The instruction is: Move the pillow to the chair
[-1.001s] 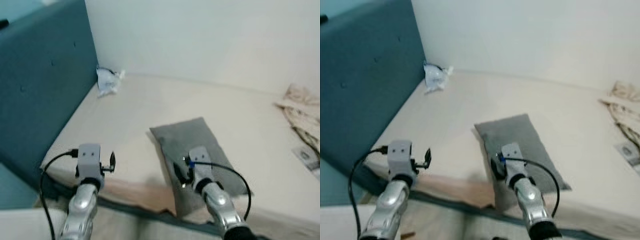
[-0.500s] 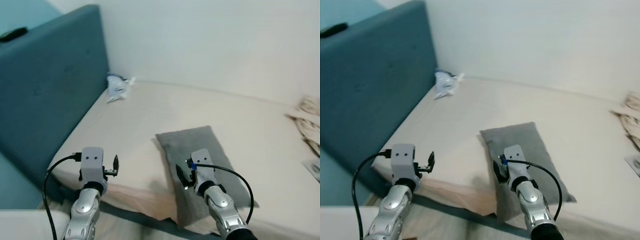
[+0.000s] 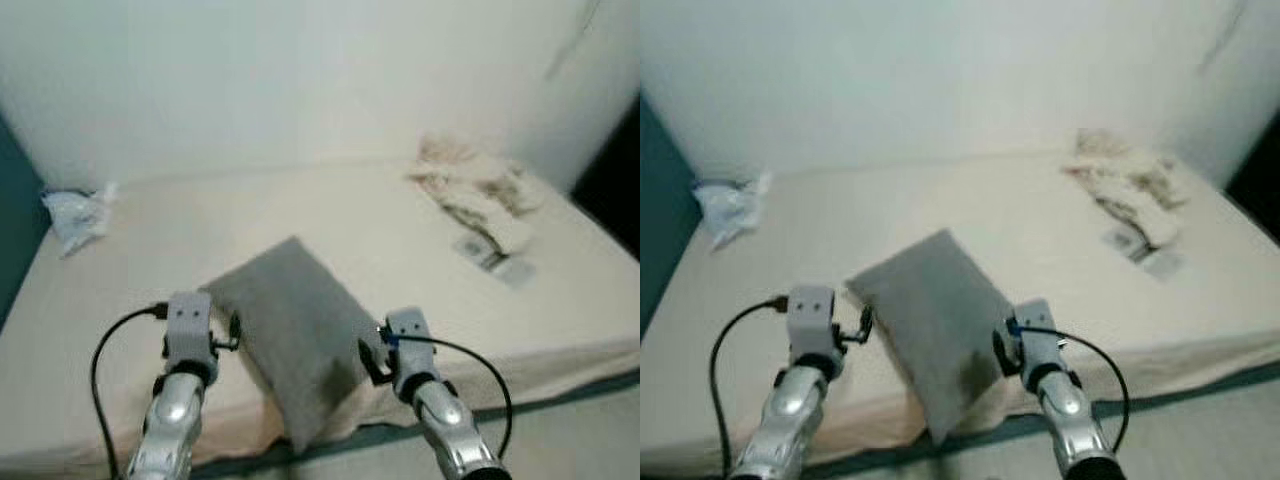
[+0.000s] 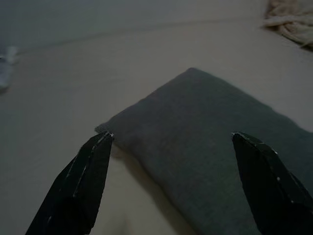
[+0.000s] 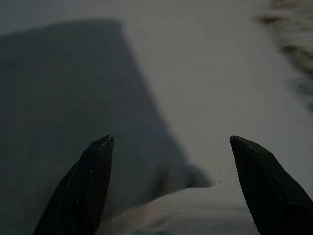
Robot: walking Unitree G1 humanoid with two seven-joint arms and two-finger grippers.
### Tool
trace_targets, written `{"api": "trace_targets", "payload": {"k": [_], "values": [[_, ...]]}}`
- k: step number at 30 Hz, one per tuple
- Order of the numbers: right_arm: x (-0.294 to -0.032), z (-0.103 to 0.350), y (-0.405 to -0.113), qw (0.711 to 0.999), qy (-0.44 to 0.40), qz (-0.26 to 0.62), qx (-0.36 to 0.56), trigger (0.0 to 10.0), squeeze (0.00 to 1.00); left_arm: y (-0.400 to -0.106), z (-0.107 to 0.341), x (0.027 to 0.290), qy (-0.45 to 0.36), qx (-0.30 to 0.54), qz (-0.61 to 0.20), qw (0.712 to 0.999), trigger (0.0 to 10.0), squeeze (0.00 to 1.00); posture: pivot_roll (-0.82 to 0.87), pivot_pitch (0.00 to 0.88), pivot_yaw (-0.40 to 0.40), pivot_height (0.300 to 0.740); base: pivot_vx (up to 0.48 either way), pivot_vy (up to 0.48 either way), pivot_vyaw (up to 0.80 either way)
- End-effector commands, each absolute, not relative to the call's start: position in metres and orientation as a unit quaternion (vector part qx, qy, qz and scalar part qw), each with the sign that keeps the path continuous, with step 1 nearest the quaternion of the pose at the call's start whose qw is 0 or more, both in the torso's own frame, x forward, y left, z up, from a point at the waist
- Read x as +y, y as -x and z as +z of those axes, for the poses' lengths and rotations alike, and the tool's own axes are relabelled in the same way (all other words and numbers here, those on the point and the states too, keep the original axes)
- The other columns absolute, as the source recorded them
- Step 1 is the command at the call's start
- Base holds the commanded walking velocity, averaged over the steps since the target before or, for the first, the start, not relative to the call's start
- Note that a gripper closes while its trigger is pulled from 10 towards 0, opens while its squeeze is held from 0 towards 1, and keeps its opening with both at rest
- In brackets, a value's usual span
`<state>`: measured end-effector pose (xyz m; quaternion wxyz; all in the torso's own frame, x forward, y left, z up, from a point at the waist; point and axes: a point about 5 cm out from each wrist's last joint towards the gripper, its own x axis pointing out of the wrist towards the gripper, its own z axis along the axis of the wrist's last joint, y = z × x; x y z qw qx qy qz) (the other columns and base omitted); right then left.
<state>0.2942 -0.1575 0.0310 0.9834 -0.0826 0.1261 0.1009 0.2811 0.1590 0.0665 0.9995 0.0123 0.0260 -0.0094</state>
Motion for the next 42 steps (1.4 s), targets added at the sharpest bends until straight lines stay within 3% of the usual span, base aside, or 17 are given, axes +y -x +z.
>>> {"api": "trace_targets", "payload": {"k": [1, 7, 15, 22, 42], "values": [[-0.155, 0.022, -0.288, 0.981, 0.067, 0.101, 0.149, 10.0, 0.00, -0.278, 0.062, 0.165, -0.023, 0.038, -0.003, 0.999, 10.0, 0.00, 0.03, 0.089, -0.003, 0.740, 0.000, 0.000, -0.41], [-0.153, 0.022, -0.289, 0.980, 0.076, 0.111, 0.147, 10.0, 0.00, -0.277, 0.060, 0.173, -0.025, 0.048, 0.035, 0.998, 10.0, 0.00, 0.03, 0.096, -0.007, 0.740, 0.000, 0.000, 0.00], [-0.151, 0.025, -0.291, 0.981, 0.074, 0.116, 0.139, 10.0, 0.00, -0.276, 0.058, 0.176, -0.039, 0.057, 0.064, 0.996, 10.0, 0.00, 0.04, 0.100, -0.012, 0.740, 0.000, -0.480, 0.00], [-0.147, 0.030, -0.295, 0.980, 0.074, 0.129, 0.130, 10.0, 0.00, -0.274, 0.054, 0.183, -0.016, 0.072, 0.106, 0.992, 10.0, 0.00, 0.05, 0.098, -0.018, 0.740, 0.000, 0.000, 0.00], [-0.148, 0.032, -0.298, 0.980, 0.078, 0.134, 0.126, 10.0, 0.00, -0.279, 0.054, 0.177, -0.005, 0.089, 0.107, 0.990, 10.0, 0.00, 0.04, 0.094, -0.020, 0.740, 0.000, 0.048, 0.00]]}}
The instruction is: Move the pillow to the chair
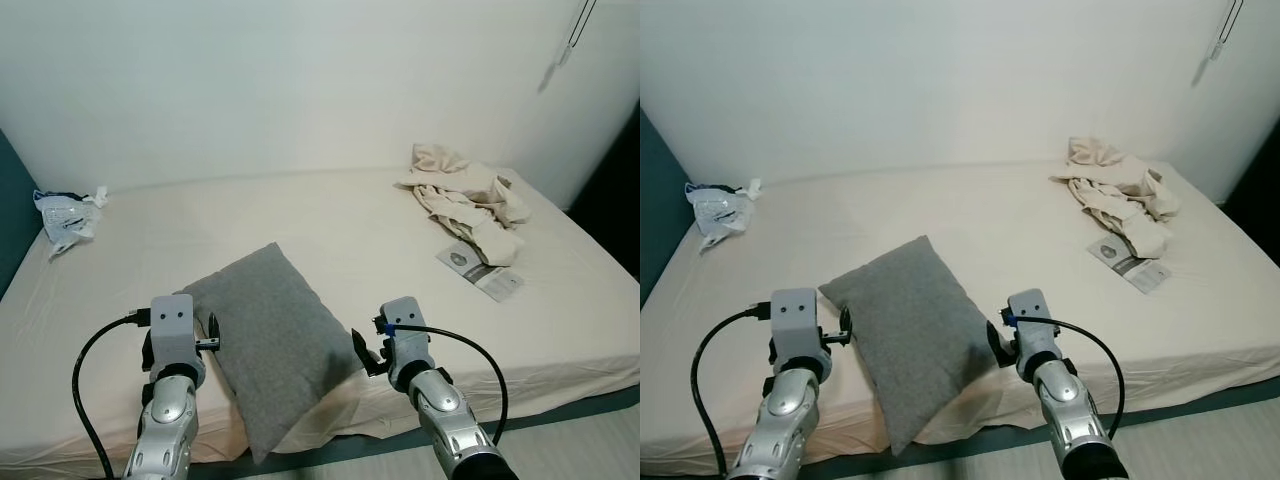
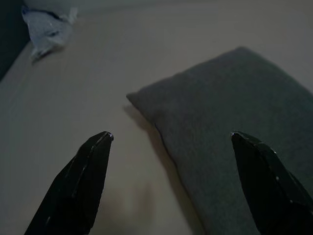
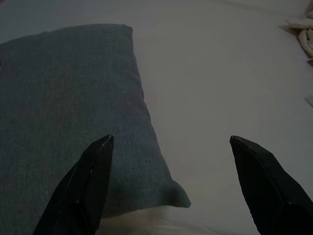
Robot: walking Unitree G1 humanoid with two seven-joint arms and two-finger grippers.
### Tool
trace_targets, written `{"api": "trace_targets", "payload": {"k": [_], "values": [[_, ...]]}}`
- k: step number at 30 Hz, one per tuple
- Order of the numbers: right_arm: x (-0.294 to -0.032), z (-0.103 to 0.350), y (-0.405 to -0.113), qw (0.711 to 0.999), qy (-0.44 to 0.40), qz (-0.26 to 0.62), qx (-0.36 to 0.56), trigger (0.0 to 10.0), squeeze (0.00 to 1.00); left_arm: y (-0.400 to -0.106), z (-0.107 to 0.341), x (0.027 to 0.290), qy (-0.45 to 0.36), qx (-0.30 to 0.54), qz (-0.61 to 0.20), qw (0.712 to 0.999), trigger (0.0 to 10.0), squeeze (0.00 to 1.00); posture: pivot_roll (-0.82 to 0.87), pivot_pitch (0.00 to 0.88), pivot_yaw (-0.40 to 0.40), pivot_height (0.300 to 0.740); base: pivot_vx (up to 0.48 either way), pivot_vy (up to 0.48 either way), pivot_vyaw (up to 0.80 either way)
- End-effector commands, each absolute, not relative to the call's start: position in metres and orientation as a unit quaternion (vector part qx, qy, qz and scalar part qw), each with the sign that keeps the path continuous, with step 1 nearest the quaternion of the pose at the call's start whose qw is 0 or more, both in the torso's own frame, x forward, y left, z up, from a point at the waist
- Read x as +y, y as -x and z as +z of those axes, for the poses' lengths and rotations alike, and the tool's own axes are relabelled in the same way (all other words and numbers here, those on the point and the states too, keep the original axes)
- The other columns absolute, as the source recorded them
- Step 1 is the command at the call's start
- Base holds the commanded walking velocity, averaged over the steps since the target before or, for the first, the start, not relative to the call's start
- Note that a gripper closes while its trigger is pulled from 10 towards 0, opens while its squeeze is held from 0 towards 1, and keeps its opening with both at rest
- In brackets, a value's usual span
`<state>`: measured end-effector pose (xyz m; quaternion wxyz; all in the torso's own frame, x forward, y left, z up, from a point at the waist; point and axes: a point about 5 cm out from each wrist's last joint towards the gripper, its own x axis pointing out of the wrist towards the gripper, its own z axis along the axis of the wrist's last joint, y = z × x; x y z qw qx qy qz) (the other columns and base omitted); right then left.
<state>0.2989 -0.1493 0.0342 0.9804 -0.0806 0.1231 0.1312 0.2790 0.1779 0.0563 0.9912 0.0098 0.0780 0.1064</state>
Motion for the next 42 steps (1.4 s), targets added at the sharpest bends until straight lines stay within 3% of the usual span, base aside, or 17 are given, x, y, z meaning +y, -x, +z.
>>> {"api": "trace_targets", "payload": {"k": [1, 23, 42], "values": [[-0.148, 0.033, -0.298, 0.980, 0.078, 0.134, 0.125, 10.0, 0.00, -0.280, 0.055, 0.177, -0.007, 0.083, 0.104, 0.991, 10.0, 0.00, 0.03, 0.093, -0.018, 0.740, 0.000, 0.480, 0.00], [-0.139, 0.043, -0.303, 0.980, 0.061, 0.163, 0.094, 10.0, 0.00, -0.281, 0.063, 0.175, -0.004, 0.039, 0.097, 0.994, 10.0, 0.00, 0.03, 0.082, -0.022, 0.740, 0.000, 0.034, 0.00], [-0.144, 0.037, -0.301, 0.980, 0.052, 0.157, 0.112, 10.0, 0.00, -0.282, 0.054, 0.183, 0.011, 0.079, 0.093, 0.992, 10.0, 0.00, 0.03, 0.080, -0.006, 0.635, 0.000, 0.000, 0.00]]}}
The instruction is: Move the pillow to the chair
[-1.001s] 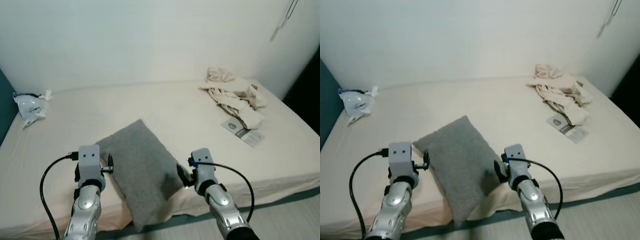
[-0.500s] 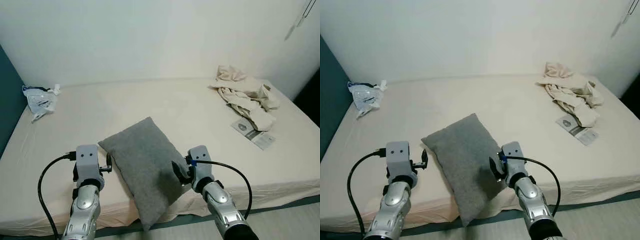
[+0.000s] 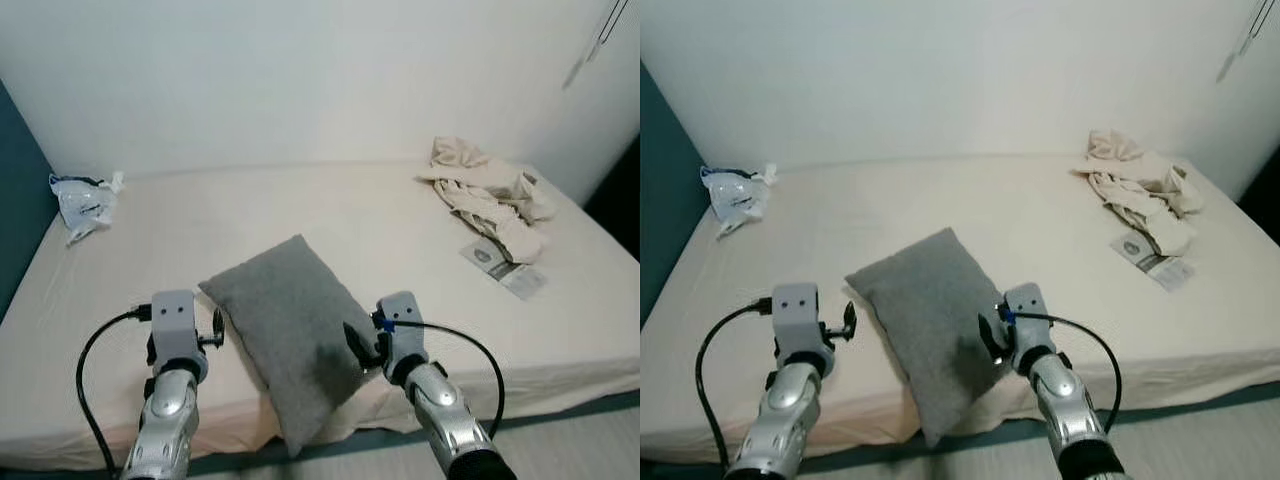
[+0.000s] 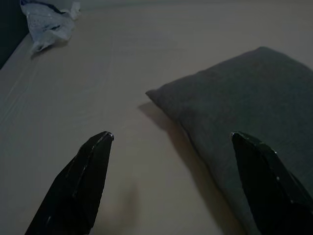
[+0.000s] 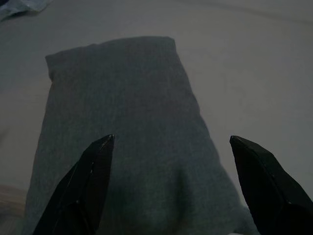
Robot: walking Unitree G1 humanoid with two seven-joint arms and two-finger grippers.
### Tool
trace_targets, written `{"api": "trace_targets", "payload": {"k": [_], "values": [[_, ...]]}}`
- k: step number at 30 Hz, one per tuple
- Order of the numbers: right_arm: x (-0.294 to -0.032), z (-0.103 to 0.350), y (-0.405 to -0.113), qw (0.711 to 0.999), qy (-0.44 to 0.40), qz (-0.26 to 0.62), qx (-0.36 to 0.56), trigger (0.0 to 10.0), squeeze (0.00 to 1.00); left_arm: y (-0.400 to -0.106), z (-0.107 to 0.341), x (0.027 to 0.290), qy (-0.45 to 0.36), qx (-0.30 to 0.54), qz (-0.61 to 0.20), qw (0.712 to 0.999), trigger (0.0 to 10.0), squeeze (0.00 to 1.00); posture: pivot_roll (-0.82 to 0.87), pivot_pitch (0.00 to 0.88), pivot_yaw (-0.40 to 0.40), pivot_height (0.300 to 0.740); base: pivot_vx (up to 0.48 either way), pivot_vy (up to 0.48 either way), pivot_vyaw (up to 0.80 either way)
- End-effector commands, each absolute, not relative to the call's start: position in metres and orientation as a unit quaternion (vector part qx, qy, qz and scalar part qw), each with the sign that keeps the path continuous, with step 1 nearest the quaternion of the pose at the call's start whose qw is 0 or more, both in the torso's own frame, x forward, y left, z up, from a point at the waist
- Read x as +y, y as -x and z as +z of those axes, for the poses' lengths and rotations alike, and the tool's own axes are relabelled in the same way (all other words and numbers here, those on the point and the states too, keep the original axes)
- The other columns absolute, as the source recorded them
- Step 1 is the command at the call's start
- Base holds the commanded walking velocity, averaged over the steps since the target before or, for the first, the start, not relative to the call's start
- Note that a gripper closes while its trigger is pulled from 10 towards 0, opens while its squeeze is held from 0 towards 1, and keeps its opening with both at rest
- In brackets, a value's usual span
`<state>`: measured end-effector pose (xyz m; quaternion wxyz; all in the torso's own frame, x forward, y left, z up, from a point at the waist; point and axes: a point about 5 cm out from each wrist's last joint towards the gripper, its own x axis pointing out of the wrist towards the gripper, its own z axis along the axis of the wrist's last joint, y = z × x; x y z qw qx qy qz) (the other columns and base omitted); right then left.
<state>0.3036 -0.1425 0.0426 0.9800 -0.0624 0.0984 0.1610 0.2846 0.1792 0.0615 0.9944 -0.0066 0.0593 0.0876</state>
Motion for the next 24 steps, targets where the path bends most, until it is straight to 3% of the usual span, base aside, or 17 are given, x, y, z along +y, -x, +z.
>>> {"api": "trace_targets", "payload": {"k": [1, 11, 19, 23, 24], "values": [[-0.145, 0.038, -0.302, 0.980, 0.056, 0.154, 0.113, 10.0, 0.00, -0.282, 0.054, 0.183, 0.011, 0.080, 0.093, 0.992, 10.0, 0.00, 0.04, 0.079, -0.003, 0.625, 0.000, 0.000, 0.00], [-0.146, 0.040, -0.304, 0.982, 0.056, 0.146, 0.105, 10.0, 0.00, -0.286, 0.057, 0.185, 0.012, 0.080, 0.087, 0.993, 10.0, 0.00, 0.04, 0.078, 0.005, 0.615, 0.000, 0.000, 0.00], [-0.144, 0.067, -0.312, 0.987, 0.012, 0.153, 0.035, 10.0, 0.00, -0.289, 0.062, 0.185, 0.126, 0.087, 0.053, 0.987, 10.0, 0.00, 0.05, 0.092, 0.011, 0.590, 0.000, 0.000, 0.00], [-0.153, 0.081, -0.317, 0.989, -0.004, 0.145, 0.007, 10.0, 0.00, -0.294, 0.064, 0.183, 0.255, 0.107, -0.002, 0.961, 10.0, 0.00, 0.05, 0.107, 0.018, 0.565, 0.000, 0.000, 0.00], [-0.153, 0.081, -0.317, 0.989, -0.004, 0.145, 0.007, 10.0, 0.00, -0.294, 0.064, 0.183, 0.255, 0.107, -0.002, 0.961, 10.0, 0.00, 0.05, 0.107, 0.018, 0.565, 0.000, 0.000, 0.00]]}}
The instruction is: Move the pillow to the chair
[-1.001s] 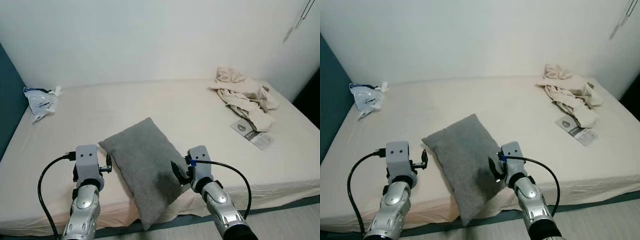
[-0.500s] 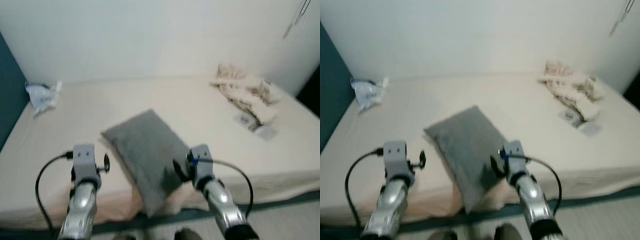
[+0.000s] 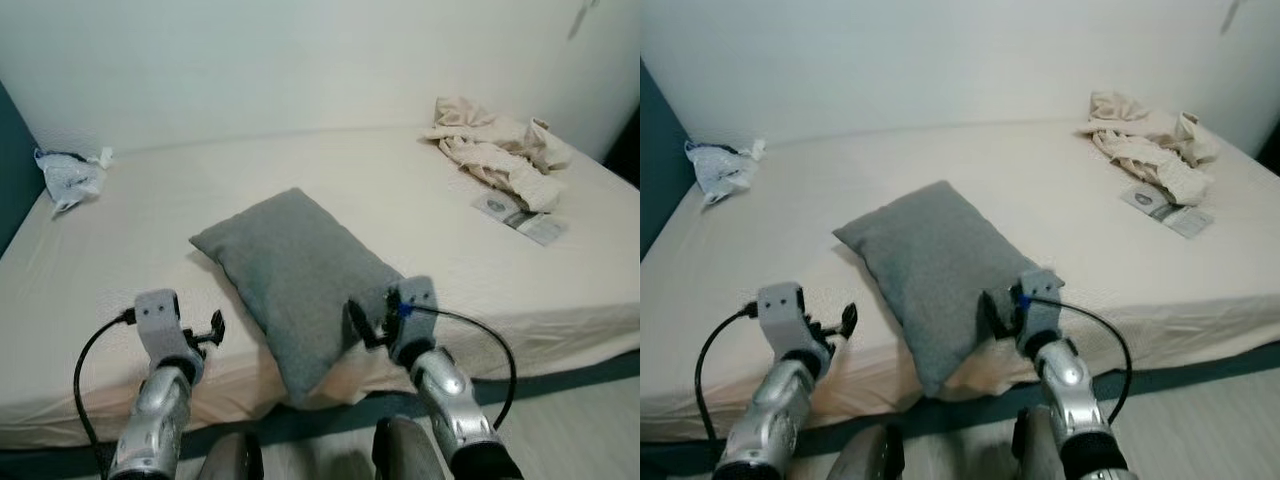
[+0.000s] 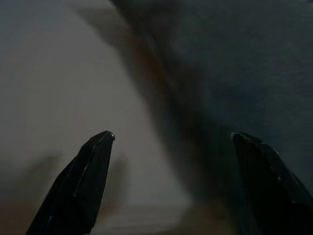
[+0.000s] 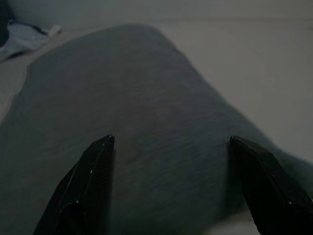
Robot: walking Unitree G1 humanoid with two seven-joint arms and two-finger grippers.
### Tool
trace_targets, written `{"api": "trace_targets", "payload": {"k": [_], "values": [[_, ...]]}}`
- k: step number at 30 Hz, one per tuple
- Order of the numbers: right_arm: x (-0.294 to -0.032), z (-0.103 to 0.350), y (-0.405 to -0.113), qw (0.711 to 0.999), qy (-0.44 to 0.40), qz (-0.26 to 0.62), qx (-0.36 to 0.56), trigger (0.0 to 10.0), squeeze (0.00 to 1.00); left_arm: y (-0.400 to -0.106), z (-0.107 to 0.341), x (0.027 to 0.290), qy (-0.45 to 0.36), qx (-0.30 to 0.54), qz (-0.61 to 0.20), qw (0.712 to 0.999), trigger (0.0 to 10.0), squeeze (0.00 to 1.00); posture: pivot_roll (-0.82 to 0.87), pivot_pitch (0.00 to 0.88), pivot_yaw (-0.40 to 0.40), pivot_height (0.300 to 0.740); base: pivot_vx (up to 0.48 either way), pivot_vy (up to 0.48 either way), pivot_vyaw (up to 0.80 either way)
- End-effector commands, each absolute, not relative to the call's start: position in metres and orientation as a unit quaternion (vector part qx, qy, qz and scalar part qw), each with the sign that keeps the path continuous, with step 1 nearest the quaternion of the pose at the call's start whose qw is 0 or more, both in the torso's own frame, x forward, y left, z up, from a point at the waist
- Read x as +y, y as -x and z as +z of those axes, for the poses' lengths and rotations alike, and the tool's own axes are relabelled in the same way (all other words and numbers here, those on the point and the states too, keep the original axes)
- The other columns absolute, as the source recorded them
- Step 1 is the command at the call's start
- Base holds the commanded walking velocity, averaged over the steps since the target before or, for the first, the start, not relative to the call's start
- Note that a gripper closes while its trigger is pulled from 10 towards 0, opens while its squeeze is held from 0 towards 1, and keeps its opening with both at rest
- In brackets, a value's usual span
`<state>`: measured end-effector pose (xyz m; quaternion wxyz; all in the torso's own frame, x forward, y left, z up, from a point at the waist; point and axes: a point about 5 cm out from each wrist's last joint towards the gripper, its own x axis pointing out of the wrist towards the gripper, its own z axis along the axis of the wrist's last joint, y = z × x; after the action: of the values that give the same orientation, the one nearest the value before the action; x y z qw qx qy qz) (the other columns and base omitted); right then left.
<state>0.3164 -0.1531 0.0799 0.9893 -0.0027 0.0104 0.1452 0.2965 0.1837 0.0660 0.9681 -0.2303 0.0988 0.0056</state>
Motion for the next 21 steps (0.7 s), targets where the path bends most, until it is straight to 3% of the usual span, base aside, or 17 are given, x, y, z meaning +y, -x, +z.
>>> {"api": "trace_targets", "payload": {"k": [1, 9, 15, 16, 21], "values": [[-0.157, 0.082, -0.318, 0.990, 0.001, 0.138, 0.009, 10.0, 0.00, -0.296, 0.061, 0.183, 0.281, 0.126, -0.016, 0.951, 10.0, 0.00, 0.05, 0.114, 0.020, 0.565, 0.000, 0.000, 0.00], [-0.169, 0.080, -0.317, 0.991, 0.017, 0.135, 0.017, 10.0, 0.00, -0.295, 0.052, 0.185, 0.327, 0.155, -0.046, 0.931, 10.0, 0.00, 0.06, 0.154, 0.030, 0.550, 0.000, 0.000, 0.00], [-0.175, 0.085, -0.318, 0.990, 0.015, 0.138, 0.010, 10.0, 0.00, -0.294, 0.057, 0.180, 0.442, 0.118, -0.064, 0.887, 10.0, 0.00, 0.06, 0.176, 0.033, 0.550, 0.000, 0.000, 0.00], [-0.175, 0.085, -0.318, 0.990, 0.015, 0.138, 0.010, 10.0, 0.00, -0.294, 0.059, 0.177, 0.465, 0.108, -0.074, 0.876, 10.0, 1.00, 0.06, 0.176, 0.033, 0.550, 0.000, 0.000, 0.00], [-0.176, 0.086, -0.320, 0.990, 0.017, 0.139, 0.010, 10.0, 0.00, -0.296, 0.069, 0.162, 0.510, 0.085, -0.121, 0.848, 10.0, 1.00, 0.06, 0.178, 0.036, 0.550, 0.000, 0.000, 0.00]]}}
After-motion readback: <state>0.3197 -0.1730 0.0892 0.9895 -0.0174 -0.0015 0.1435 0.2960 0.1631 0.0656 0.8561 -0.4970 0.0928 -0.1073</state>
